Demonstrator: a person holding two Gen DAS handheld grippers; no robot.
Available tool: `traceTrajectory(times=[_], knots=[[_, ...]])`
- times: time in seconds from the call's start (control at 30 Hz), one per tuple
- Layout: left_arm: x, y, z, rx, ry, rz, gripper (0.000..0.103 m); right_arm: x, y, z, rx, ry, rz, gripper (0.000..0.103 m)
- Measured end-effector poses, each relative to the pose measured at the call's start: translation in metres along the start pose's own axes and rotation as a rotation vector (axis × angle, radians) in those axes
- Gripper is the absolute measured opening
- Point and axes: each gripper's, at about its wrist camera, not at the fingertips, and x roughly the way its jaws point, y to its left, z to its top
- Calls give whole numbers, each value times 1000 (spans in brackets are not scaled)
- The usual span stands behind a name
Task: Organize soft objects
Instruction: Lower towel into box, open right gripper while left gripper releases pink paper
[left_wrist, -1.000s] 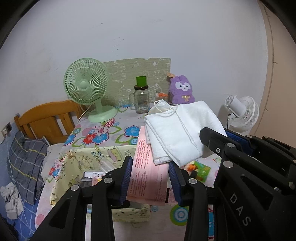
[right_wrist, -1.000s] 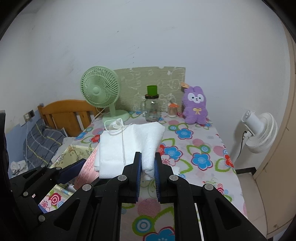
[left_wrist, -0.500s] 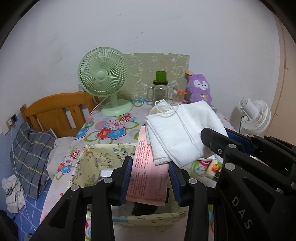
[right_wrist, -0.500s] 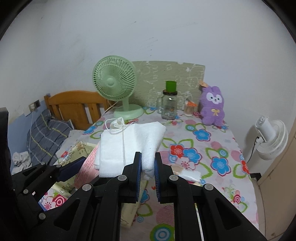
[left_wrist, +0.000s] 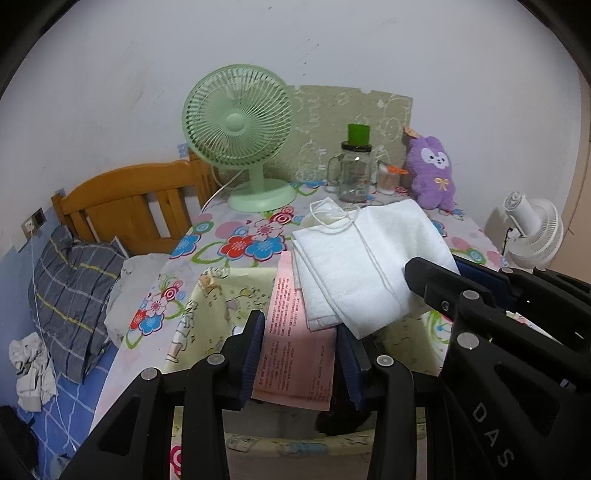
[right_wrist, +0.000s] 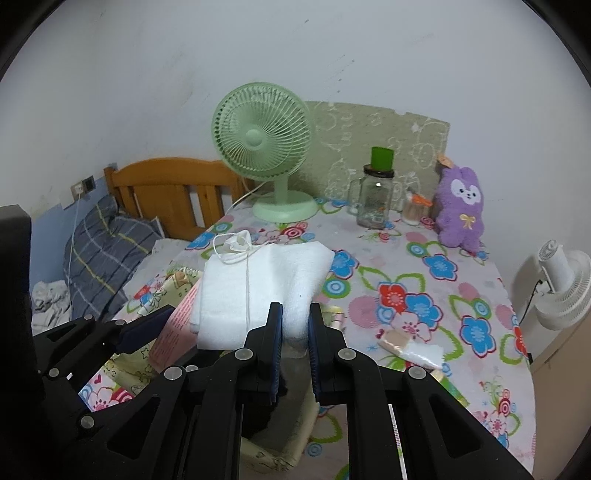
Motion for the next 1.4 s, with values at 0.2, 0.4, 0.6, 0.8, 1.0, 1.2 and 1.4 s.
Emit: traceTrajectory(times=[0.2, 0.4, 0.6, 0.8, 1.0, 1.2, 1.4], knots=[[13, 16, -5, -17, 27, 20, 40, 17, 14, -1, -18, 31, 23, 15], [25, 29, -10, -37, 49, 31, 41, 31, 26, -2, -30, 57, 37, 15], [36, 39, -14, -65, 76, 32, 41, 45, 34, -3, -42, 82, 43, 15], [40, 46, -17, -84, 95, 35, 49, 58, 40, -4, -42, 112, 46, 16], [38, 48, -18, -93, 107, -2, 61, 67, 43, -4, -30, 131, 60, 15], [34, 45, -18, -90, 102, -27, 75, 73, 41, -4, -17, 152, 86, 30], [29, 39, -18, -78, 84, -18, 87, 68, 37, -6, 8, 135, 97, 81]])
